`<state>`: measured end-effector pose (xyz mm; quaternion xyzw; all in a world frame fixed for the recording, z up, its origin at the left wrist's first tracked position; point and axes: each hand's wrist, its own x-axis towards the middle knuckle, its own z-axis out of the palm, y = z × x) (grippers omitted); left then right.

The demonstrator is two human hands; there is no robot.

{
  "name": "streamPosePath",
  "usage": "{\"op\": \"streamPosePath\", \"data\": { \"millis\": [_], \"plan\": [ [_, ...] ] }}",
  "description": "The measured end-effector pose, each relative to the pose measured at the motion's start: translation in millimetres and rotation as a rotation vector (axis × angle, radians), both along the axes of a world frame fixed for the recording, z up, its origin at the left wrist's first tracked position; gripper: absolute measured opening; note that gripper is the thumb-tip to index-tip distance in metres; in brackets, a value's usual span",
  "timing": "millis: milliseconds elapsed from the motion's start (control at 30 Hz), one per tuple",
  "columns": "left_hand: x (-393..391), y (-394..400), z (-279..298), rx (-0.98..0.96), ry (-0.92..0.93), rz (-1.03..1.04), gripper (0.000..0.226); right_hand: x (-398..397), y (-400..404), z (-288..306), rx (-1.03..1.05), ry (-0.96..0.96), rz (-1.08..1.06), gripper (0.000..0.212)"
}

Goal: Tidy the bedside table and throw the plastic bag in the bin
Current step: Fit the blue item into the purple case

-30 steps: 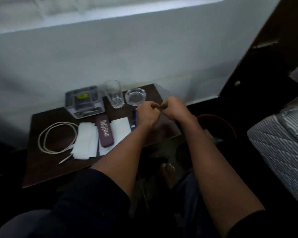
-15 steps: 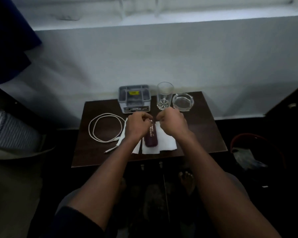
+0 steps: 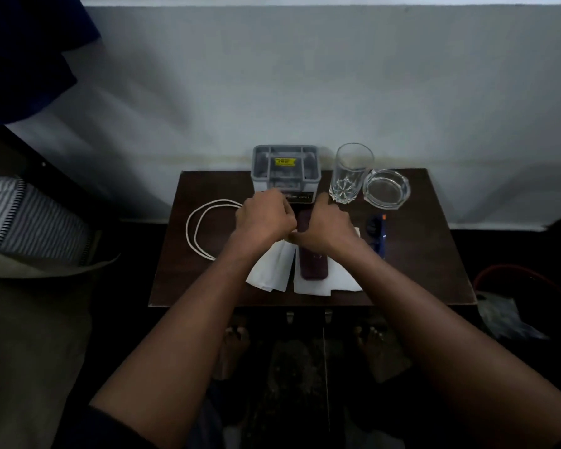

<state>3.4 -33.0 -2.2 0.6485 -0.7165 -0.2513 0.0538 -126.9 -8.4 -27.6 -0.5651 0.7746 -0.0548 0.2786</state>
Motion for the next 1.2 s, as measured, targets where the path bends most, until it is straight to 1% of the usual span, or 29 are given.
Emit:
{"op": "streamPosePath", "data": {
  "millis": [100,200,267,333,367,400,500,533,567,633,767,833,900,1000,1133,1200],
  "plan": [
    [-6.1,2.0,2.0,0.022,-0.037,-0.026,0.024,2.8,1.3,-2.7,0.000,-0.015,0.002,0.089],
    [-4.2,2.4,2.3,0.035,-0.047,-0.028,0.024,-0.4,0.6,4.0,-0.022,-0.078,-0.020,0.077],
    [-1.7,3.1,-2.2,0.057,-0.028,-0.027,0.022,-7.6,-2.1,13.5,-0.031,-0.133,-0.049,0.071],
    [0.0,4.4,-7.6,0.099,0.007,-0.022,0.027,-18.3,-4.4,21.2,-0.043,-0.216,-0.082,0.061],
    [0.2,5.0,-9.9,0.133,0.048,-0.015,0.032,-23.9,-4.6,23.7,-0.051,-0.276,-0.096,0.056],
    [0.2,5.1,-12.1,0.183,0.138,0.007,0.035,-28.7,-4.3,24.7,-0.054,-0.352,-0.111,0.052],
    [-3.7,8.5,-12.2,0.422,0.569,0.177,0.036,-36.6,-0.1,24.4,-0.037,-0.569,-0.136,0.046],
    [-4.9,10.2,-11.1,0.472,0.661,0.232,0.035,-38.2,1.0,23.0,-0.026,-0.612,-0.129,0.046],
    [-6.0,11.5,-12.3,0.496,0.716,0.274,0.034,-39.4,2.3,22.1,-0.014,-0.649,-0.118,0.047],
    [-6.9,13.3,-17.1,0.513,0.767,0.319,0.030,-42.0,3.8,20.4,0.014,-0.715,-0.104,0.047],
    [-10.6,13.1,-21.2,0.562,0.820,0.325,0.025,-48.1,9.7,21.1,0.055,-0.813,-0.082,0.037],
    [-12.6,12.0,-20.8,0.570,0.842,0.315,0.026,-51.2,11.3,22.2,0.046,-0.841,-0.098,0.040],
    [-14.1,11.3,-19.4,0.589,0.897,0.311,0.026,-54.4,12.4,24.8,0.047,-0.883,-0.133,0.051],
    [-17.4,13.3,-14.6,0.611,0.974,0.299,0.019,-57.1,15.3,29.6,0.081,-0.918,-0.155,0.060],
    [-22.2,15.5,-12.6,0.615,0.989,0.275,0.020,-56.3,15.1,28.4,0.096,-0.921,-0.215,0.068],
    [-23.2,14.8,-13.8,0.630,0.975,0.260,0.019,-57.1,14.4,26.7,0.123,-0.925,-0.221,0.066]
  ]
}}
